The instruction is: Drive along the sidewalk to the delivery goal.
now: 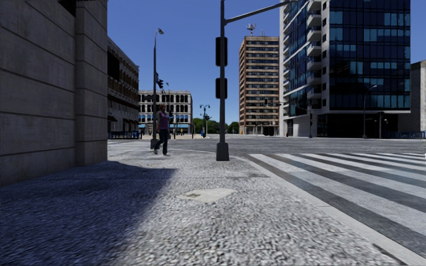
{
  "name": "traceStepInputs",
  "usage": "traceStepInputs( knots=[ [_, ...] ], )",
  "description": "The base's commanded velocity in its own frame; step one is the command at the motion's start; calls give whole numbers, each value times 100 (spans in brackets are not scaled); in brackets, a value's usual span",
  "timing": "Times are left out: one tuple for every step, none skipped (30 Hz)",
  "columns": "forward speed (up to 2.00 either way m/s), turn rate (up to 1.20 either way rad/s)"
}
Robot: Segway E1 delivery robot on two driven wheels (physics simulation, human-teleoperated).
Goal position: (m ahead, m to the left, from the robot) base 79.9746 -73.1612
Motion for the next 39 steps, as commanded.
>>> traceStepInputs(
  knots=[
    [187,-34],
    [169,-37],
    [163,-38],
    [160,-39],
    [160,-39],
    [160,-39],
    [160,-39],
    [160,-39],
    [159,-41],
    [158,-44],
    [158,-44],
    [158,-45],
    [158,-45],
    [158,-45],
    [158,-45],
    [157,-47],
    [155,-52],
    [154,-54],
    [154,-54],
    [153,-55],
    [152,-55],
    [151,-55],
    [151,-55],
    [151,-55],
    [150,-56],
    [148,-56],
    [144,-56],
    [141,-56],
    [141,-57],
    [141,-57],
    [140,-58],
    [140,-59],
    [140,-60],
    [140,-60],
    [140,-60],
    [140,-60],
    [140,-60],
    [140,-60],
    [140,-60]
  ],
)
